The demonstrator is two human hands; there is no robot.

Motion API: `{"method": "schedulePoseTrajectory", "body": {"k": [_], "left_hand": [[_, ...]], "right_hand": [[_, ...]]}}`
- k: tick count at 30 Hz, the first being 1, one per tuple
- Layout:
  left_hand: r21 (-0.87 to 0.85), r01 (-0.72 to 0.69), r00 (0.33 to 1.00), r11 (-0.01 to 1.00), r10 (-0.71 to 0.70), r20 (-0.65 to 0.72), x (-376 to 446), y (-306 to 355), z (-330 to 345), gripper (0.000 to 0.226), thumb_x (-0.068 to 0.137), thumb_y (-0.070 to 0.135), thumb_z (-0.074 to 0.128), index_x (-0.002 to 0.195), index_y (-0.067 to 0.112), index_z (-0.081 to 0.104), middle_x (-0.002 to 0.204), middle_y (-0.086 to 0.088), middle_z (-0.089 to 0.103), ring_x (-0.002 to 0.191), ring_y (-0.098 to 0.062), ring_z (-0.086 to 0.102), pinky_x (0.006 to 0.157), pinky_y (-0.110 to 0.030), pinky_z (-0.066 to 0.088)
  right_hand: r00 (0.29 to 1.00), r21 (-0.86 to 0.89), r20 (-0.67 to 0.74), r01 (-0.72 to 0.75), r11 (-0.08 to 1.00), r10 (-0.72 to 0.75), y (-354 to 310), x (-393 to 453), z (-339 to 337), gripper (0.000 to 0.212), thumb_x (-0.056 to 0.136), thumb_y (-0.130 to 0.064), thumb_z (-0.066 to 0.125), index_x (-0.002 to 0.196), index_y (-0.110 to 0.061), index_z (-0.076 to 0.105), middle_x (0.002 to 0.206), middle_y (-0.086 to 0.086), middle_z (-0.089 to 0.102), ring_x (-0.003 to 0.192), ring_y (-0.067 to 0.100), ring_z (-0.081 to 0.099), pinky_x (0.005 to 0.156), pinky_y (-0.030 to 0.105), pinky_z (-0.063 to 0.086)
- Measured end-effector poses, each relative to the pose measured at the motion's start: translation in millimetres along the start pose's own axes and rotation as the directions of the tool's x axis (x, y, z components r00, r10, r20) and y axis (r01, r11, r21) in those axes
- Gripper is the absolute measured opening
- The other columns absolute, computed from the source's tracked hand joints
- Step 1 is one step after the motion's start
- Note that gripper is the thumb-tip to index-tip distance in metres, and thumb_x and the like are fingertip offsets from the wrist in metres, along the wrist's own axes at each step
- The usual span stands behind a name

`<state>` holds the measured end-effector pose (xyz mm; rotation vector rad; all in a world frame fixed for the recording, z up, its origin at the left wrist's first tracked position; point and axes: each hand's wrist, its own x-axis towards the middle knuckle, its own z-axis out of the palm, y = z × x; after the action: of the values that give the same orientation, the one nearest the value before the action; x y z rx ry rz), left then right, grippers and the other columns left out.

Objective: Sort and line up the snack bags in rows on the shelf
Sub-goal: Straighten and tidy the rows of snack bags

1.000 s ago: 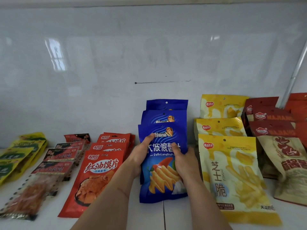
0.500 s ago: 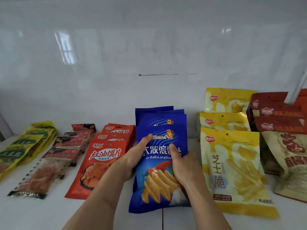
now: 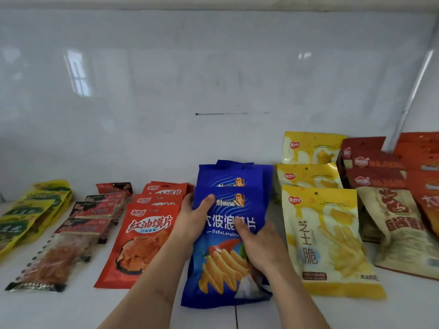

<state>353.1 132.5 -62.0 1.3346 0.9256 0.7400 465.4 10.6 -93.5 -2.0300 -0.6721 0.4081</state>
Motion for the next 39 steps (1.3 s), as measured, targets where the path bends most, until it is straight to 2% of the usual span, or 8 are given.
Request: {"method": "schedulePoseTrajectory", "body": {"k": [6, 17, 22, 29, 31, 33, 35, 39], "left_hand": [[-0.016, 0.031, 0.997, 0.999, -0.030, 0.073, 3, 9, -8, 0.036, 0.090, 0.046, 0.071, 0.111, 0.019, 0.060, 0.082, -0.004, 0.079, 0.064, -0.018, 0.076, 0.052, -0.028, 0.057], [-0.042, 0.139, 0.985, 0.989, -0.134, 0.104, 16, 1, 7, 0.046, 0.085, 0.050, 0.075, 0.117, 0.023, 0.058, 0.092, -0.009, 0.080, 0.082, -0.027, 0.078, 0.081, -0.047, 0.063], [0.008, 0.106, 0.993, 0.994, -0.106, 0.055, 18, 0, 13, 0.040, 0.085, 0.049, 0.075, 0.112, 0.024, 0.059, 0.091, -0.006, 0.079, 0.077, -0.023, 0.078, 0.065, -0.036, 0.063], [0.179, -0.038, 0.996, 0.983, 0.052, -0.076, 0, 12, 11, 0.072, 0.091, 0.050, 0.067, 0.148, 0.022, 0.033, 0.105, 0.002, 0.067, 0.081, -0.015, 0.072, 0.056, -0.027, 0.058], [0.335, -0.089, 0.989, 0.938, 0.124, -0.084, -11, 14, 9, 0.076, 0.093, 0.052, 0.064, 0.152, 0.024, 0.026, 0.112, 0.003, 0.063, 0.083, -0.010, 0.069, 0.055, -0.023, 0.056], [0.532, -0.144, 0.976, 0.835, 0.209, -0.063, -25, 8, 9, 0.081, 0.092, 0.062, 0.058, 0.155, 0.028, 0.021, 0.142, -0.004, 0.051, 0.114, -0.020, 0.064, 0.082, -0.037, 0.061], [0.786, -0.158, 0.965, 0.598, 0.262, -0.006, -44, -3, 14, 0.085, 0.092, 0.072, 0.043, 0.158, 0.030, 0.013, 0.167, -0.006, 0.017, 0.149, -0.031, 0.028, 0.117, -0.052, 0.035], [0.926, -0.161, 0.944, 0.341, 0.328, 0.043, -77, -18, 24, 0.089, 0.090, 0.080, 0.026, 0.160, 0.031, 0.003, 0.168, -0.003, -0.017, 0.155, -0.032, -0.011, 0.122, -0.055, 0.006]], "right_hand": [[1.000, 0.144, -0.012, -0.009, 0.989, 0.010, -22, 16, -12, 0.071, 0.087, -0.066, 0.059, 0.134, -0.017, 0.041, 0.107, -0.002, 0.061, 0.084, 0.014, 0.062, 0.066, 0.028, 0.046], [0.997, 0.241, 0.066, 0.026, 0.970, -0.043, -25, 60, -7, 0.044, 0.093, -0.055, 0.060, 0.124, -0.024, 0.052, 0.097, -0.005, 0.071, 0.078, 0.012, 0.072, 0.060, 0.026, 0.055], [0.997, 0.222, 0.071, -0.018, 0.975, 0.002, -13, 72, 2, 0.055, 0.088, -0.062, 0.063, 0.125, -0.023, 0.051, 0.103, -0.003, 0.072, 0.081, 0.014, 0.073, 0.068, 0.032, 0.060], [0.999, 0.170, -0.036, 0.017, 0.985, -0.011, -11, 73, 5, 0.061, 0.088, -0.060, 0.063, 0.130, -0.018, 0.051, 0.116, 0.001, 0.070, 0.086, 0.015, 0.069, 0.076, 0.036, 0.057], [0.997, 0.141, -0.072, 0.027, 0.990, -0.017, -14, 69, 5, 0.064, 0.092, -0.057, 0.060, 0.135, -0.013, 0.046, 0.122, 0.005, 0.067, 0.090, 0.019, 0.067, 0.070, 0.031, 0.051], [0.995, 0.108, -0.097, 0.041, 0.993, -0.030, -16, 66, 6, 0.065, 0.093, -0.056, 0.058, 0.138, -0.011, 0.043, 0.125, 0.008, 0.066, 0.098, 0.023, 0.068, 0.071, 0.032, 0.051], [0.993, 0.076, -0.108, 0.045, 0.996, -0.036, -18, 65, 7, 0.064, 0.094, -0.055, 0.057, 0.138, -0.011, 0.042, 0.127, 0.010, 0.065, 0.103, 0.026, 0.068, 0.075, 0.033, 0.052], [0.994, 0.025, -0.110, 0.022, 0.999, -0.019, -22, 64, 9, 0.061, 0.096, -0.053, 0.055, 0.138, -0.012, 0.042, 0.131, 0.011, 0.063, 0.110, 0.031, 0.066, 0.084, 0.040, 0.054]]}}
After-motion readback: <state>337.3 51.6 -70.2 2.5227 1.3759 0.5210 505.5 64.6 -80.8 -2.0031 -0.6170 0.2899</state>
